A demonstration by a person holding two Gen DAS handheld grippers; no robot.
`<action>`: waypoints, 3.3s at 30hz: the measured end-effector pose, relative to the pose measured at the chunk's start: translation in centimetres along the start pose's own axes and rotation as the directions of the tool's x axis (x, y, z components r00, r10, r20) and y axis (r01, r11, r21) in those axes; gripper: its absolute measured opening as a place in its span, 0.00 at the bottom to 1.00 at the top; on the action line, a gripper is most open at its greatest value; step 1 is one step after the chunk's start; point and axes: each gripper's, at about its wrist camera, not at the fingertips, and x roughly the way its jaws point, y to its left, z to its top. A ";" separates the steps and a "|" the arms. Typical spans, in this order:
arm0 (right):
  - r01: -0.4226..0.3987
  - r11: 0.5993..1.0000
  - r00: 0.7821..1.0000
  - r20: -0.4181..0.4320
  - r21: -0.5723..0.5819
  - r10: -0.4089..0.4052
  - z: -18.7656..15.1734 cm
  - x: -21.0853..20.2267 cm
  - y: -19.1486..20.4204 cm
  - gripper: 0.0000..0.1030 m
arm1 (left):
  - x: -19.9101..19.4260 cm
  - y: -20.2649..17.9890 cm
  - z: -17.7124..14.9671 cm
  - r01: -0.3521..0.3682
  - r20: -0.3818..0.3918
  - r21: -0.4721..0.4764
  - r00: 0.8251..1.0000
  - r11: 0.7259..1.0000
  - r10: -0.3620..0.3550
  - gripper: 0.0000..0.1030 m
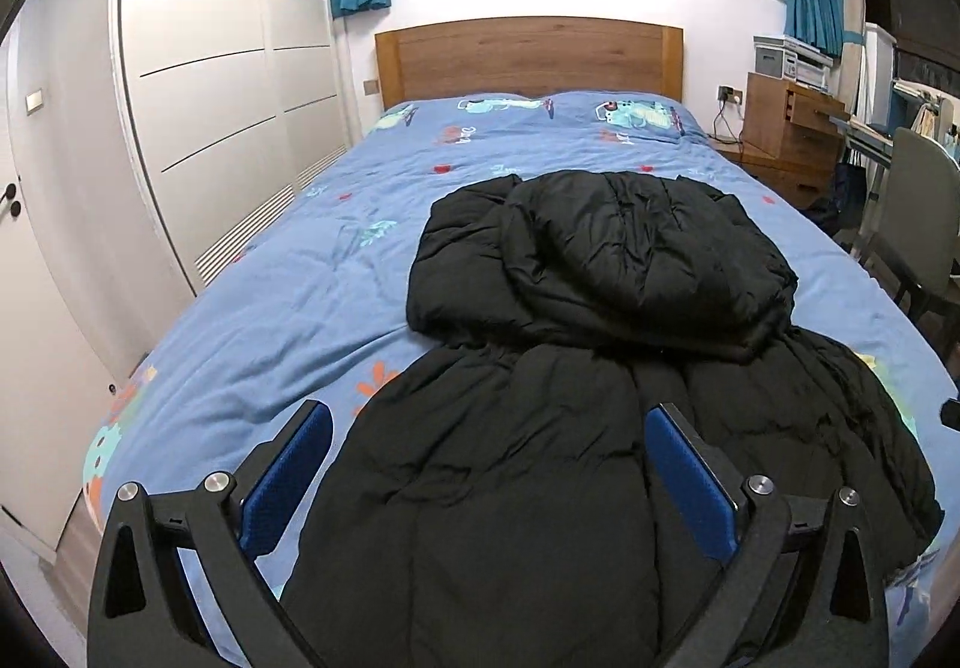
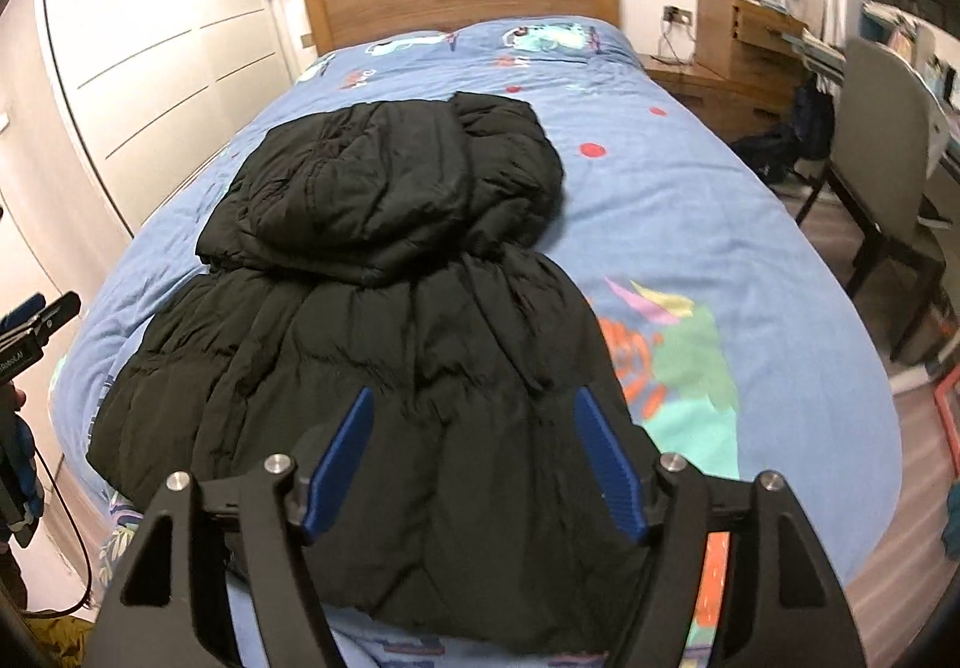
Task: Fold large clothes
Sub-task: 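Withdraw both grippers and move them to the coat's long side edge, then grasp the coat's side edge with both grippers, then lift the coat edge and fold it lengthwise over the coat body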
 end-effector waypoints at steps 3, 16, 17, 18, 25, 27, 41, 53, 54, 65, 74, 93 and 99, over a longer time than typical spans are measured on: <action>0.013 0.999 1.000 -0.007 0.033 -0.013 -1.2 -0.6 -1.4 0.69 | -0.2 0.3 -0.5 -0.005 -0.007 -0.009 1.000 1.000 0.005 0.99; 0.056 0.991 0.997 -0.052 0.120 -0.050 -4.5 -0.5 -4.7 0.70 | -0.7 1.7 -2.1 -0.036 -0.032 -0.023 0.999 0.999 0.036 0.99; 0.056 0.991 0.997 -0.053 0.121 -0.049 -4.5 -0.5 -4.8 0.70 | -0.6 1.8 -2.2 -0.037 -0.035 -0.024 0.999 0.999 0.037 0.99; 0.057 0.991 0.997 -0.056 0.122 -0.050 -4.6 -0.4 -4.8 0.70 | -0.6 1.9 -2.3 -0.038 -0.039 -0.025 0.999 0.999 0.037 0.99; 0.067 0.990 0.995 -0.078 0.124 -0.057 -5.0 0.3 -5.1 0.70 | 0.0 2.8 -2.9 -0.047 -0.063 -0.034 0.997 0.998 0.045 0.99; 0.068 0.990 0.995 -0.084 0.126 -0.058 -5.0 0.5 -5.3 0.70 | 0.3 3.0 -3.1 -0.047 -0.074 -0.036 0.996 0.998 0.045 0.99; 0.101 0.981 0.985 -0.159 0.165 -0.075 -6.8 2.8 -8.0 0.70 | 4.9 10.7 -7.9 -0.002 -0.273 -0.176 0.961 0.984 -0.047 0.99; 0.020 0.971 0.962 -0.271 0.237 0.046 -8.9 7.7 -9.4 0.70 | 10.0 18.9 -13.0 0.166 -0.298 -0.514 0.886 0.842 -0.356 0.99; 0.022 0.972 0.957 -0.285 0.234 0.047 -9.0 8.2 -9.4 0.70 | 10.5 19.3 -13.5 0.196 -0.288 -0.549 0.868 0.813 -0.404 0.99; -0.061 0.953 0.934 -0.321 0.297 0.160 -10.6 10.6 -9.6 0.70 | 12.5 16.7 -16.0 0.355 -0.299 -0.595 0.734 0.720 -0.609 0.99; -0.121 0.934 0.938 -0.268 0.336 0.218 -11.0 9.4 -10.5 0.71 | 12.8 15.8 -15.8 0.322 -0.333 -0.572 0.749 0.755 -0.572 0.99; -0.204 0.883 0.899 -0.276 0.423 0.340 -12.8 9.5 -11.0 0.68 | 12.5 15.7 -16.6 0.326 -0.312 -0.609 0.740 0.723 -0.596 0.45; -0.215 0.890 0.898 -0.277 0.402 0.342 -12.5 9.4 -10.3 0.42 | 11.7 14.7 -15.6 0.334 -0.323 -0.561 0.754 0.758 -0.572 0.24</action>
